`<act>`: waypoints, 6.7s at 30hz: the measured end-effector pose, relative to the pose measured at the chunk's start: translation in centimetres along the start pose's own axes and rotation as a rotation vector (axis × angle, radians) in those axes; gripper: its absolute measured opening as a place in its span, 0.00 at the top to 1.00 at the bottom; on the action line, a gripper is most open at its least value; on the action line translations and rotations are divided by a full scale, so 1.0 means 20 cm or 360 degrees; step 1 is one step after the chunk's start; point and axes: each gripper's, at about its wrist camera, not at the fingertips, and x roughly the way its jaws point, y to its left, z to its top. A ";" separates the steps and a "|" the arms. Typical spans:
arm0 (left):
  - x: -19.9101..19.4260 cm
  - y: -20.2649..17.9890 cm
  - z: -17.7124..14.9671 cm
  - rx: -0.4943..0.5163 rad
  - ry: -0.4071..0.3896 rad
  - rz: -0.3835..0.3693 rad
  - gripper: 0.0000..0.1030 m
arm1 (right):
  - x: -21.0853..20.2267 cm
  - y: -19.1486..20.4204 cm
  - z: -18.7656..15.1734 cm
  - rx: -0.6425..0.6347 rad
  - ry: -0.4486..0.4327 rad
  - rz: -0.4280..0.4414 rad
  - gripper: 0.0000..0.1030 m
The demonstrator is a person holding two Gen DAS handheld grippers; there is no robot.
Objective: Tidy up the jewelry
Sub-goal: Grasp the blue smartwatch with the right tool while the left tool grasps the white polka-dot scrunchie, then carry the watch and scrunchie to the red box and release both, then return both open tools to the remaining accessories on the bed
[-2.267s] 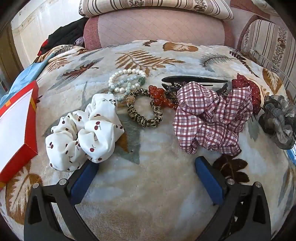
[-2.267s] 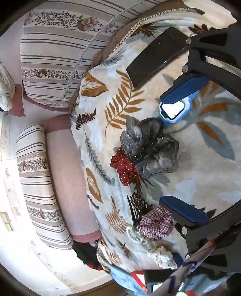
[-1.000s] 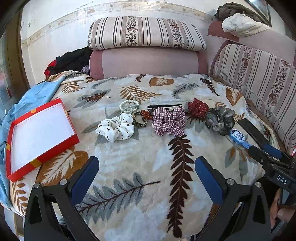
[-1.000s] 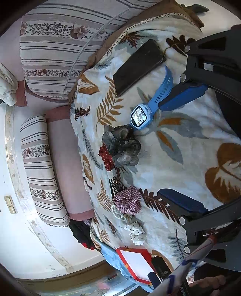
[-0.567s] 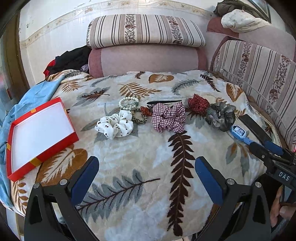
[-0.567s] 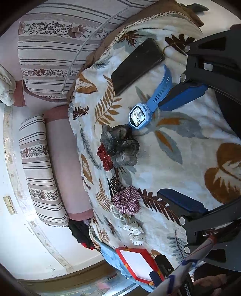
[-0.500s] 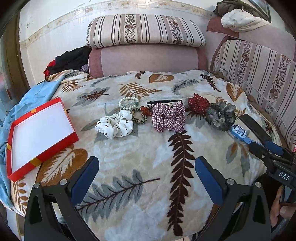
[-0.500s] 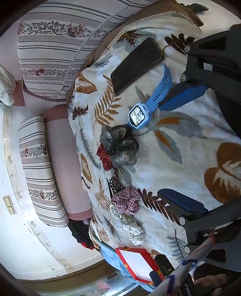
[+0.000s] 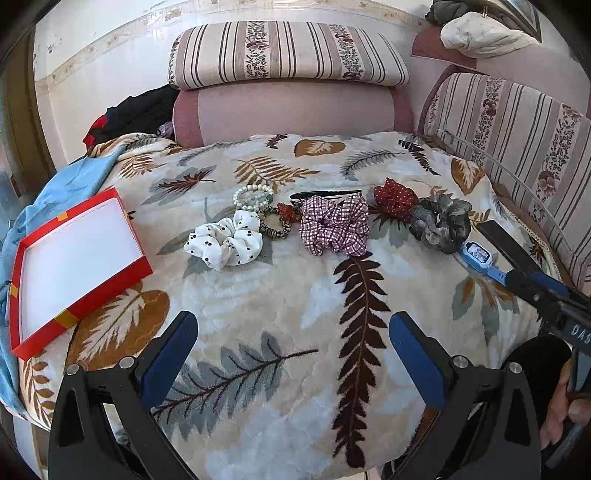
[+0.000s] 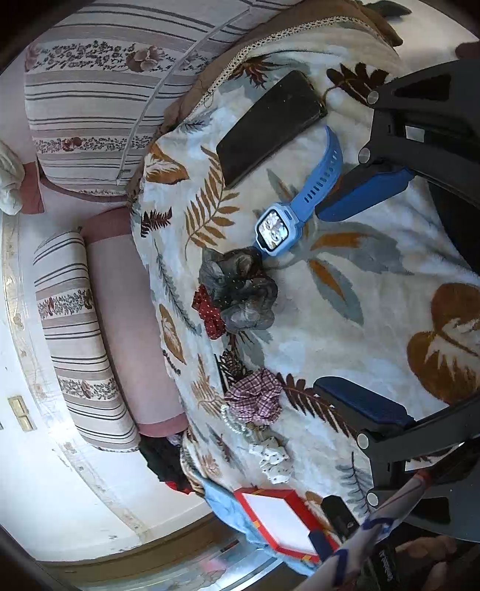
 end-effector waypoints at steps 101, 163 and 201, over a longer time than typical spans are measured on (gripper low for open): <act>0.69 0.31 0.36 -0.0105 0.0119 -0.0024 0.92 | -0.02 -0.26 0.54 0.0075 0.0249 0.0100 0.53; 0.21 2.09 0.27 -0.0784 -0.0009 0.0467 0.92 | 0.70 2.20 0.73 -0.0647 0.0309 0.0878 0.53; 0.12 1.88 0.20 -0.0772 -0.0078 0.0334 0.32 | 0.91 2.04 0.58 -0.0625 0.0400 0.0894 0.38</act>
